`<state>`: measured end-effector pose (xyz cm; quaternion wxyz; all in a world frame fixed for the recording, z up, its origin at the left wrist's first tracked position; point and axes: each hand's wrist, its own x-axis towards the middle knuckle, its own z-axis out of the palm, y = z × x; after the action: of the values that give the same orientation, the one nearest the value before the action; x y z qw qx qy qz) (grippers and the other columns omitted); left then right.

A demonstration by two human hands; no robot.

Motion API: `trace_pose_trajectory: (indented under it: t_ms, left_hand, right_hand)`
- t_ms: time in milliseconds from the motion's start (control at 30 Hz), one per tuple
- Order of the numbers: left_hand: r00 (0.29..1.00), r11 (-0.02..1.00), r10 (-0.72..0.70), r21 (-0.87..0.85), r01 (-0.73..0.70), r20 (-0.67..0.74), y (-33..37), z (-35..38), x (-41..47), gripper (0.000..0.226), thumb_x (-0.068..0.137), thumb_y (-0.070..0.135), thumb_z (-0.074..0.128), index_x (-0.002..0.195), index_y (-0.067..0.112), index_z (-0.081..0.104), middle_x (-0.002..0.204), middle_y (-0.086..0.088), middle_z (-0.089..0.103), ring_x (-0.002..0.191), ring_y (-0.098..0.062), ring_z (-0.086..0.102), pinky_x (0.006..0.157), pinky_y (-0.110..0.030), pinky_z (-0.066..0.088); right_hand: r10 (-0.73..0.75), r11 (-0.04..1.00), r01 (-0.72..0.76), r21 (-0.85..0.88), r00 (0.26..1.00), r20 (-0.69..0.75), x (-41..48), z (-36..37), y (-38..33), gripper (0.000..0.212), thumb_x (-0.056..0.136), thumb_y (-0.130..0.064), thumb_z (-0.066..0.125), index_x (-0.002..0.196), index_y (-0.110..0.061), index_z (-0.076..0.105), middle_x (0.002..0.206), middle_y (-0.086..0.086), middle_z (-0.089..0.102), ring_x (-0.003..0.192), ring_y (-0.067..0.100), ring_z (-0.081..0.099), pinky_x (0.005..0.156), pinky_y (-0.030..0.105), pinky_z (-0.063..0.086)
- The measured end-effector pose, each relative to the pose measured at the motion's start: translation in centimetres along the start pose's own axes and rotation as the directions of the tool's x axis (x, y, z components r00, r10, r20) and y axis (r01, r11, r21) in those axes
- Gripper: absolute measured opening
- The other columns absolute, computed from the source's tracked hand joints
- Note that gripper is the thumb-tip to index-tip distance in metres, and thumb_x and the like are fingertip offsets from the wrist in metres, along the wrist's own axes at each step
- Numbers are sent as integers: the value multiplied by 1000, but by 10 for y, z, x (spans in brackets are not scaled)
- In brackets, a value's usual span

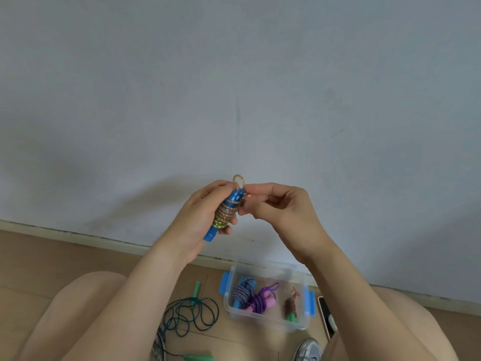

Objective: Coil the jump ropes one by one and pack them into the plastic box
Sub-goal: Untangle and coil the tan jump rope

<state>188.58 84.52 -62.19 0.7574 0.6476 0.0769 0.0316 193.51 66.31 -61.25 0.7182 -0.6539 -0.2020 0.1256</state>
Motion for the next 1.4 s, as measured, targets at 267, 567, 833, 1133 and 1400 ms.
trace_pose_trajectory:
  t_ms: [267, 567, 833, 1133, 1400]
  left_hand:
    - [995, 999, -9, -53, 14, 95, 2, 2, -5, 28, 108, 36, 52, 106, 12, 68, 89, -13, 65, 63, -21, 57, 50, -27, 39]
    - [988, 985, -139, 112, 132, 62, 3, -2, -3, 33, 104, 41, 57, 102, 11, 70, 86, -12, 69, 61, -20, 58, 46, -25, 36]
    - [975, 967, -218, 144, 209, 50, 9, -11, -3, 32, 100, 43, 60, 98, 14, 74, 83, -10, 70, 59, -19, 57, 45, -24, 36]
    - [948, 903, -315, 323, 282, 53, 10, -11, -7, 34, 102, 39, 57, 100, 10, 75, 85, -10, 76, 61, -18, 64, 53, -26, 40]
    - [957, 924, -289, 267, 272, 23, 10, -7, -7, 31, 102, 37, 58, 101, 10, 73, 82, -6, 76, 62, -16, 69, 53, -26, 43]
  right_hand:
    - [-61, 998, 63, 8, 991, -119, 2, 12, 12, 16, 104, -14, 65, 100, -2, 76, 85, 11, 75, 79, 16, 68, 71, 28, 55]
    - [-173, 960, 166, -226, 985, -9, 2, 13, 21, 24, 108, -7, 56, 112, -8, 79, 88, 14, 72, 72, 18, 69, 69, 31, 57]
    - [-111, 979, 124, -164, 990, 85, -3, 8, 14, 26, 103, 0, 62, 123, -9, 76, 91, 6, 78, 77, 15, 70, 75, 28, 60]
    - [56, 980, -8, -199, 969, 240, -3, -6, 11, 33, 100, 7, 62, 130, -6, 69, 90, 14, 72, 82, 22, 71, 78, 29, 59]
    - [39, 984, -23, -176, 995, 87, -3, -5, 9, 10, 98, 2, 69, 107, 4, 71, 87, 22, 77, 76, 28, 76, 73, 34, 64]
